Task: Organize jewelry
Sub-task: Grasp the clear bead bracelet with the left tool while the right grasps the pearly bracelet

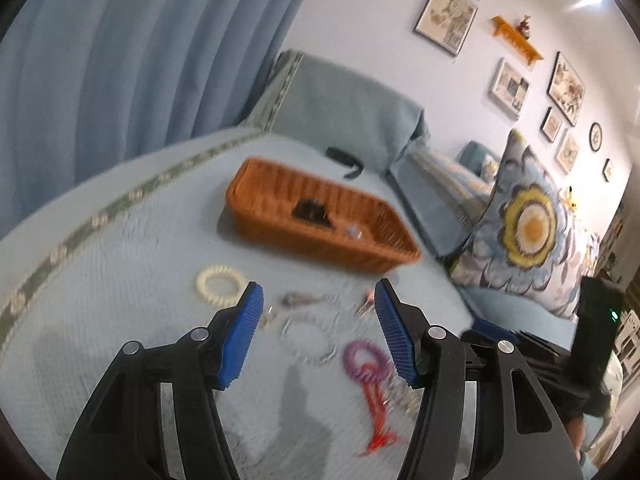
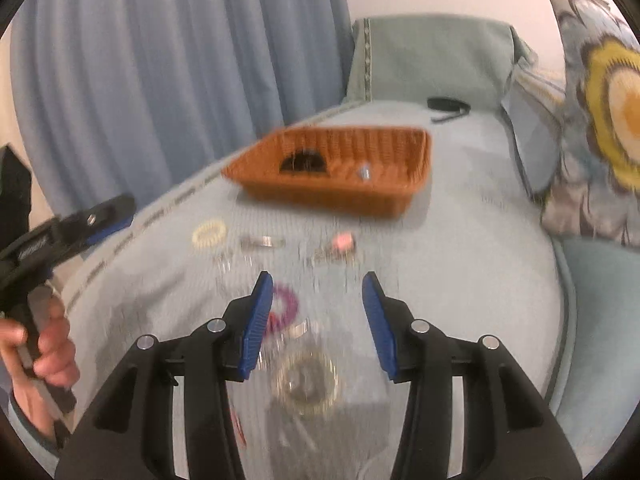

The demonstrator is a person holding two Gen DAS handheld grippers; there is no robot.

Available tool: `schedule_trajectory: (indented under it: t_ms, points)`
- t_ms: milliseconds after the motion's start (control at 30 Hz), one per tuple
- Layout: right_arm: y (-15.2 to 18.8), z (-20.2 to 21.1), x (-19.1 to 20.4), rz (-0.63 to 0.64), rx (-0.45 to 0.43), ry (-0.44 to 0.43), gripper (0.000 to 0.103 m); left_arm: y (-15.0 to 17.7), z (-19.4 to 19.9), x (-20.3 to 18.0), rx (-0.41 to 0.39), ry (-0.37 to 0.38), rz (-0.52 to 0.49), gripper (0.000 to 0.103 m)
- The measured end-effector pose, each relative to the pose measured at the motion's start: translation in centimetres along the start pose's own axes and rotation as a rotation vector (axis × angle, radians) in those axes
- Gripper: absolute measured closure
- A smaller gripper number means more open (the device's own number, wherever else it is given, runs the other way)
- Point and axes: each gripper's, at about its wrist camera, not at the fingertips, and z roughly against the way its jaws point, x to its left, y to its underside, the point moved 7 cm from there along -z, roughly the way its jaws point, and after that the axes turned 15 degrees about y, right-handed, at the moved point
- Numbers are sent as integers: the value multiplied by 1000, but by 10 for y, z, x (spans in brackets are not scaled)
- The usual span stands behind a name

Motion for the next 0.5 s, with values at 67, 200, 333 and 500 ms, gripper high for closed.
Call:
schedule_trajectory:
  t_ms: [67,200,333,500]
  points:
    - [16,-3,-1,8,27,6,60,11,-9,13,33,-4,23,48]
    - [42,-11,-3,5,69,28,64,37,-37,44,134,1,124,51]
    - [60,-25,-8,-17,116,28,70,47,-54,54,174,9,166,53]
    - [66,-27,-6,-6,124,31,75,48,-72,51,196,-15,144,54]
